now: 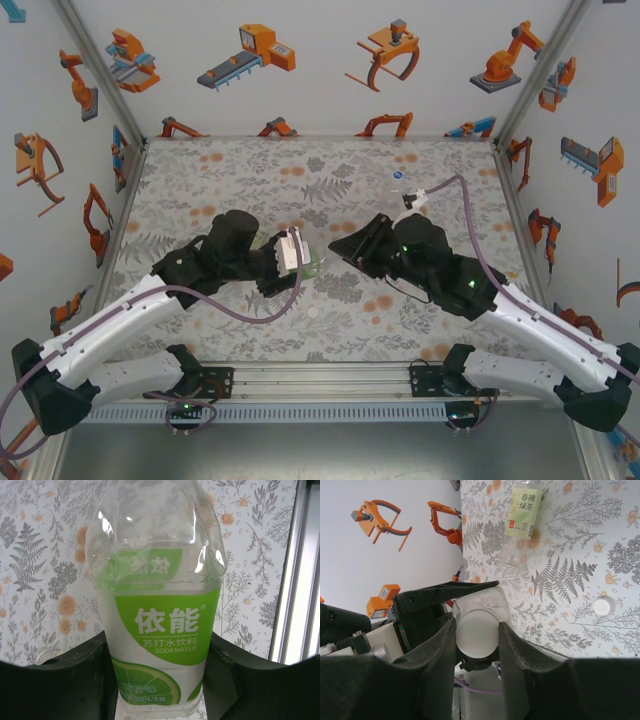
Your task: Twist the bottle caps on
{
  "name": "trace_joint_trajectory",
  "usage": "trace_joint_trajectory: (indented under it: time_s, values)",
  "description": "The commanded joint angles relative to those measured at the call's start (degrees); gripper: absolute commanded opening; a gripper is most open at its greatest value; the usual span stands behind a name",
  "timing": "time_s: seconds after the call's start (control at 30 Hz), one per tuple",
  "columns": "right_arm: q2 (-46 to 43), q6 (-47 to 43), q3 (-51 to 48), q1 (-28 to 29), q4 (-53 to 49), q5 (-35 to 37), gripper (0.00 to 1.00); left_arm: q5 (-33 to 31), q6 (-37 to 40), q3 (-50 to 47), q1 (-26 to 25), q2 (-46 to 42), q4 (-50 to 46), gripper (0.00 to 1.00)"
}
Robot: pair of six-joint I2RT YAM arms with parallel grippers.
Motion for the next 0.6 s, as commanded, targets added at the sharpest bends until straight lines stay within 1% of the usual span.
trace_joint_trajectory:
  time_s: [0.0, 0.03, 0.07, 0.17, 0.27, 0.4, 0.47, 0.57]
  values:
    - [-0.53, -9.80, 4.92, -0.23, -5.47, 2.08, 0.44, 3.44, 0.34, 1.77, -0.23, -1.03, 1.52, 0.00]
    - [-0.82, -13.71, 6.09, -0.24, -5.83, 2.33, 0.49, 3.62, 0.38, 1.68, -0.23, -1.23, 0.87, 0.00]
    - [-1.22, -17.00, 7.13, -0.23, -6.49, 2.72, 0.52, 3.83, 0.41, 1.57, -0.23, -1.27, 0.25, 0.00]
    - [-2.70, -25.23, 9.59, -0.23, -7.92, 5.01, 0.54, 4.62, 0.61, 1.47, -0.24, -1.54, -1.17, 0.00]
    - [-4.24, -36.05, 10.57, -0.23, -6.38, 3.19, 0.53, 6.88, 1.02, 1.61, -0.23, -1.70, -2.93, 0.00]
    - [-5.25, -50.52, 10.09, -0.23, -2.64, -6.72, 0.48, 12.66, 2.87, 2.75, -0.28, -1.88, -6.36, 0.00]
    - [-5.18, -56.13, 9.98, -0.23, -2.38, -11.80, 0.48, 15.71, 3.76, 3.67, -0.23, -1.56, -8.57, 0.00]
    - [-4.93, -67.57, 9.46, -0.23, -3.07, -21.12, 0.49, 20.03, 4.24, 5.03, -0.23, -0.87, -11.46, 0.00]
